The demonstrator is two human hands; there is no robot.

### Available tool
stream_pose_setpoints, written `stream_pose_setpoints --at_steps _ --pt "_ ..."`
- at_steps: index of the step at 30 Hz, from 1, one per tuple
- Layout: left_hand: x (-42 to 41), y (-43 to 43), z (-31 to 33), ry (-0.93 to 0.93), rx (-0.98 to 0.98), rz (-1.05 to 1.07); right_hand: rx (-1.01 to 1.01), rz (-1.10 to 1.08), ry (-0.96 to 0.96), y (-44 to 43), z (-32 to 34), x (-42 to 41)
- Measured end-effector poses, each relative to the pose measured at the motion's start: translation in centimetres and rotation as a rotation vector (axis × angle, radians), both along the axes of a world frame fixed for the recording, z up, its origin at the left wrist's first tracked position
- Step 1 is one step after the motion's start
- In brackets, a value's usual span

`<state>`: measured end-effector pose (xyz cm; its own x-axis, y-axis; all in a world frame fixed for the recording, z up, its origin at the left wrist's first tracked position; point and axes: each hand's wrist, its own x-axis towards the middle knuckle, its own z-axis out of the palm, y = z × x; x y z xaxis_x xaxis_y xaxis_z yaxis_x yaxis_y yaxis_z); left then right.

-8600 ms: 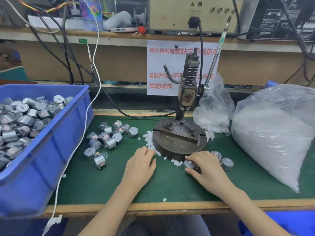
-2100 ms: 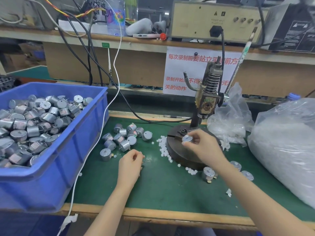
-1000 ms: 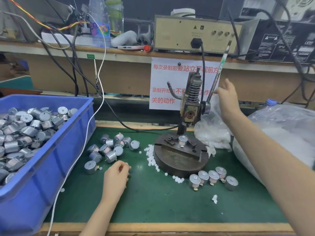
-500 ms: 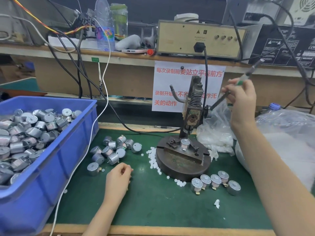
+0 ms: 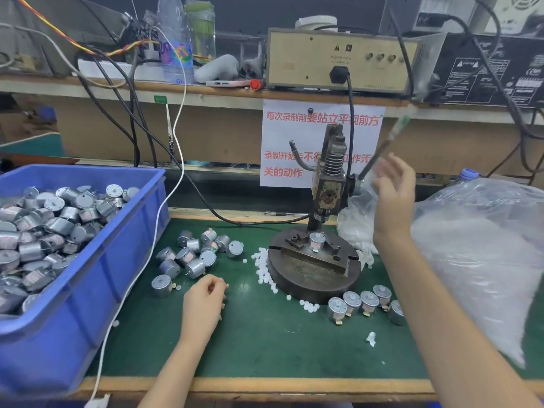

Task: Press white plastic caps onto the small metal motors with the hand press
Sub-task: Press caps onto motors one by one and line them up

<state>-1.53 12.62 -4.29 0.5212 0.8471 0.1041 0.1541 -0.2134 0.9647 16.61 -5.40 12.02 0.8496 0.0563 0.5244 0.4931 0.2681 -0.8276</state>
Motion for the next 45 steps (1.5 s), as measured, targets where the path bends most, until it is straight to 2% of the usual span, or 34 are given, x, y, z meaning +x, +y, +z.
stream_pose_setpoints --at_steps 3,6,12,14,19,25,27,29,30,31,33,36,39,45 --pt "0.0 0.0 0.1 -0.013 -0.017 0.006 -0.306 -0.078 0.176 0.1 -3.3 0.8" --pt "0.1 0.1 0.0 -0.019 -0.034 0.001 -0.52 -0.173 0.234 0.2 -8.1 0.8" --pt "0.1 0.2 0.1 -0.019 -0.046 -0.004 -1.02 -0.128 -0.033 2.8 -10.5 0.7" --pt "0.1 0.2 0.0 -0.02 -0.047 -0.006 -1.105 -0.175 -0.12 3.2 -10.8 0.9" --pt "0.1 0.2 0.0 -0.03 -0.042 -0.002 -1.162 -0.263 -0.254 3.0 -11.0 0.2" --pt "0.2 0.2 0.0 -0.016 -0.03 -0.002 -1.069 -0.103 -0.29 0.9 -11.8 -3.9" --pt "0.1 -0.1 0.2 0.083 0.133 -0.043 -1.032 -0.01 -0.316 -0.4 -12.6 -5.3" --pt "0.0 -0.9 0.3 0.309 0.523 -0.108 -1.055 0.032 -0.383 -1.6 -13.5 -6.3" --pt "0.0 -1.5 0.4 0.36 0.7 -0.134 -1.071 0.036 -0.407 -2.1 -13.8 -6.5" --pt "0.0 -2.0 0.3 0.362 0.829 -0.169 -1.087 0.035 -0.416 -2.7 -14.0 -6.7" --pt "-0.1 -2.5 0.3 0.318 0.937 -0.237 -1.139 0.036 -0.429 -3.6 -14.3 -6.8" --pt "0.0 -1.9 0.1 0.326 1.0 -0.309 -1.232 0.012 -0.504 -4.6 -14.6 -6.7" --pt "0.8 -2.3 -0.2 0.355 1.045 -0.396 -1.229 -0.062 -0.561 -4.8 -14.9 -6.8" --pt "3.0 -3.7 -1.2 0.372 0.98 -0.388 -1.148 -0.175 -0.469 -4.1 -15.7 -7.5"
